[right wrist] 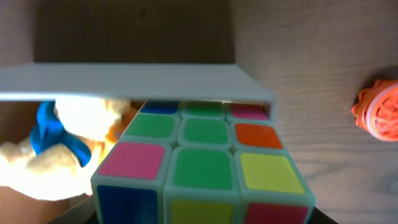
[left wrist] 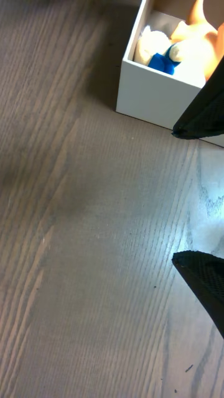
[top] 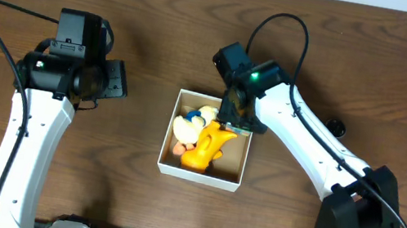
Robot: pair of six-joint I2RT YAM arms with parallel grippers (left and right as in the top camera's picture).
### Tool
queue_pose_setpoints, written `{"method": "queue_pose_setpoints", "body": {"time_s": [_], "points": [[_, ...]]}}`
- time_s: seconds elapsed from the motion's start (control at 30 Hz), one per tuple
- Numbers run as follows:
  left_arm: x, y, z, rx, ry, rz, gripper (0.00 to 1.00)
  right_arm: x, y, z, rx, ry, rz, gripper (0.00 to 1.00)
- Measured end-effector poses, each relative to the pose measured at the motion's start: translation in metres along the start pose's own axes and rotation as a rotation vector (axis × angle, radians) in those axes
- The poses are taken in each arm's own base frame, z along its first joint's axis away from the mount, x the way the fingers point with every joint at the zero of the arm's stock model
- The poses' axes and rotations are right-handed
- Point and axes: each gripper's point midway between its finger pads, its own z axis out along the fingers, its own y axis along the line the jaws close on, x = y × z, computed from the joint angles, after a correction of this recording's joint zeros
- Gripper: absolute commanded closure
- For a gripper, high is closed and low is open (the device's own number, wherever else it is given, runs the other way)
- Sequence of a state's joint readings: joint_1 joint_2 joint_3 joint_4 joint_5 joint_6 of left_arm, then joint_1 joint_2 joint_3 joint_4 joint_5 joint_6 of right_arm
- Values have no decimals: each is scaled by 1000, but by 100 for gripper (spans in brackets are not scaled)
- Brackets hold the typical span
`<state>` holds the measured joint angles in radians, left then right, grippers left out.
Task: Pack container
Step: 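Carry the Rubik's cube with the right gripper over the white box, then lower the cube into the box and open the right gripper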
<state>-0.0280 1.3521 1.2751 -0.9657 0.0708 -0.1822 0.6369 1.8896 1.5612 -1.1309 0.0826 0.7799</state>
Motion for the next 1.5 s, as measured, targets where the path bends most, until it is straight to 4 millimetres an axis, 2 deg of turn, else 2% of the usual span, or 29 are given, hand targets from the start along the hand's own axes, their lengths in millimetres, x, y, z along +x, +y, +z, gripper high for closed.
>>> {"method": "queue_pose_setpoints", "body": {"time_s": [0.37,0.5,0.7,0.83,1.07,1.27,1.5], "points": [[0,0,0,0,0,0,40,-17,-13,2,16,-33,0,89],[0,0,0,0,0,0,40,-29,-27,3,26,-35,5,88],[0,0,0,0,0,0,40,-49,-58,6,51,-35,2,89],[0,0,0,0,0,0,40,-52,-70,8,65,-21,-17,88],[1,0,0,-1,2,0,40,-52,-64,8,61,-31,-54,87],[1,0,0,-1,4,0,40,-49,-52,25,59,-23,-70,86],[2,0,0,-2,8,0,40,-45,-49,26,61,-17,-30,85]]}}
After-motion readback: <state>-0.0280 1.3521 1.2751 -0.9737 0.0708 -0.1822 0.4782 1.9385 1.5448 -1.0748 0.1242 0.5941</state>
